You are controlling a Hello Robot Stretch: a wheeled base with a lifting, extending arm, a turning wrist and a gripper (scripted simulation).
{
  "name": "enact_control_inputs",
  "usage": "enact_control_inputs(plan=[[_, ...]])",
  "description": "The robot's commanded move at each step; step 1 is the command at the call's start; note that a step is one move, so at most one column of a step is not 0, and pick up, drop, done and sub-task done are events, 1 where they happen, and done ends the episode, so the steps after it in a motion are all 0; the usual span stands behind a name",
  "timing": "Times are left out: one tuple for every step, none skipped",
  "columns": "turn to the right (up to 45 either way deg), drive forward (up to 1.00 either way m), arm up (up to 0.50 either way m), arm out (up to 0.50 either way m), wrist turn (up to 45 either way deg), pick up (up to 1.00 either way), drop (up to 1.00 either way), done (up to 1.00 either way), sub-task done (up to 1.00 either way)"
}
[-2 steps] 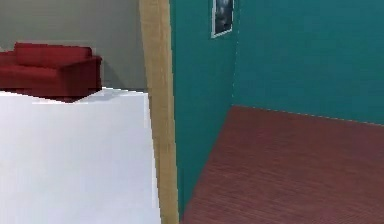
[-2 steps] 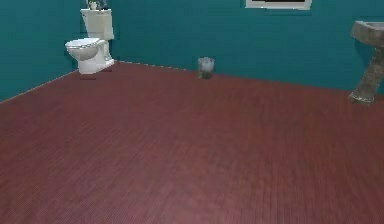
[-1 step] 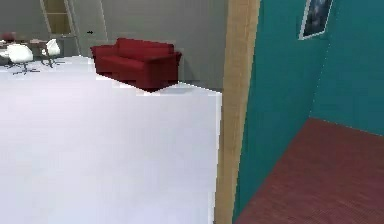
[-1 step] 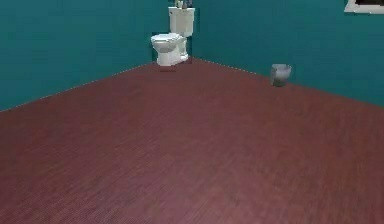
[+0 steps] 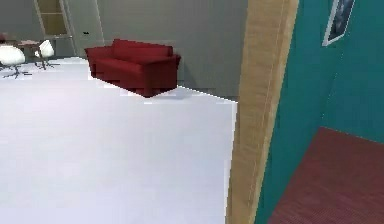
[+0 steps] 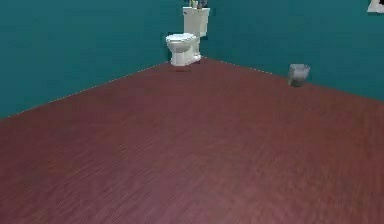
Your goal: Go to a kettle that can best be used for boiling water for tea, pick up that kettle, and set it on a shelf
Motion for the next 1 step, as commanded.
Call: enact_control_inputs(plan=[[-42.0, 0.0, 0.0, 0.0, 0.0, 0.0, 0.0, 0.0, 0.0]])
